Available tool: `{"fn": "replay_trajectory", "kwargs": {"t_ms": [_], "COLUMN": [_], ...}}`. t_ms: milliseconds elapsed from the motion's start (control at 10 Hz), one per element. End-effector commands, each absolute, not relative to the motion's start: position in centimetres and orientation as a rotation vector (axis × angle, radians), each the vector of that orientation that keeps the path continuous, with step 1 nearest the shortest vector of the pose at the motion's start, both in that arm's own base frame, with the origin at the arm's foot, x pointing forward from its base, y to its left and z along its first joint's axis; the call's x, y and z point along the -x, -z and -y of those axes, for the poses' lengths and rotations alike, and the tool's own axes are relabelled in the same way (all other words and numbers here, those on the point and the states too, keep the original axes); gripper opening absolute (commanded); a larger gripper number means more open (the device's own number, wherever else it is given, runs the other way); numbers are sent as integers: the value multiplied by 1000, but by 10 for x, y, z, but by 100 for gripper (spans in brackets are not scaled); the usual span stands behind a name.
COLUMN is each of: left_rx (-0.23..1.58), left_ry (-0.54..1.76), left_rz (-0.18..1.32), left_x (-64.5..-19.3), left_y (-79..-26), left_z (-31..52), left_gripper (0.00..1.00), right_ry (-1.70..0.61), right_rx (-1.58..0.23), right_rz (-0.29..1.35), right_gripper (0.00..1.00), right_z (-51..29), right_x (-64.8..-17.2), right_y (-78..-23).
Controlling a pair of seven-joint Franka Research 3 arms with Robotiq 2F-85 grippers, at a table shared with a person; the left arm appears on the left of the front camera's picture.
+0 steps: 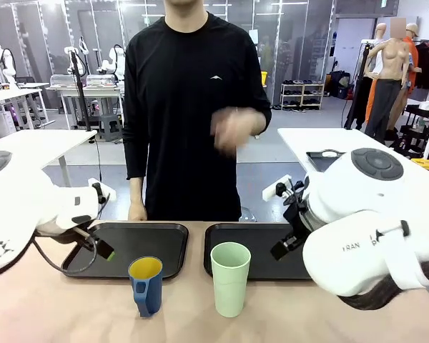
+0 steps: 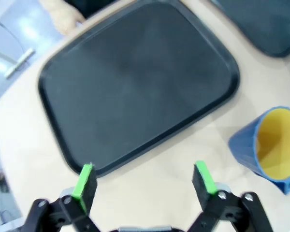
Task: Sort and store the cups by type.
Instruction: Pick up the Reusable plastic cup.
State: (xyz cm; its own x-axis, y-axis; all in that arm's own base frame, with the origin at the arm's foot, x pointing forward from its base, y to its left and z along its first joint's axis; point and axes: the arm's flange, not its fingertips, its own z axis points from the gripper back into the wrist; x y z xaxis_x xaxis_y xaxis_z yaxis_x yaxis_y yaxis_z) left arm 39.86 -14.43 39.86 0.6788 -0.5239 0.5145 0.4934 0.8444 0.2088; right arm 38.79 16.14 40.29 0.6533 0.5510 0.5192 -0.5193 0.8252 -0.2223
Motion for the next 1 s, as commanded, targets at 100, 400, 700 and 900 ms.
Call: {"fn": "replay_trajectory", "kwargs": {"t_ms": [100,400,700,900], "left_rx": [-154,-103,-99,-105], "left_ry": [468,426,465,476], "left_rz": [624,699,715,722], "left_x": [-357,-330,-317,-314], "left_y": [-458,-479,-483,-484], "left_z": [160,165,171,173], "left_gripper": [100,100,100,100], "right_ry": [-449,-377,-389,-407], "right_rx": [136,114,149,164], "right_rz": [633,682,713,716], "right_gripper": [100,100,100,100], "right_z": [-183,-183,-185,-182], "right_x": [-340,-313,-300,-298], "right_y": [-464,-494,-499,-497]}}
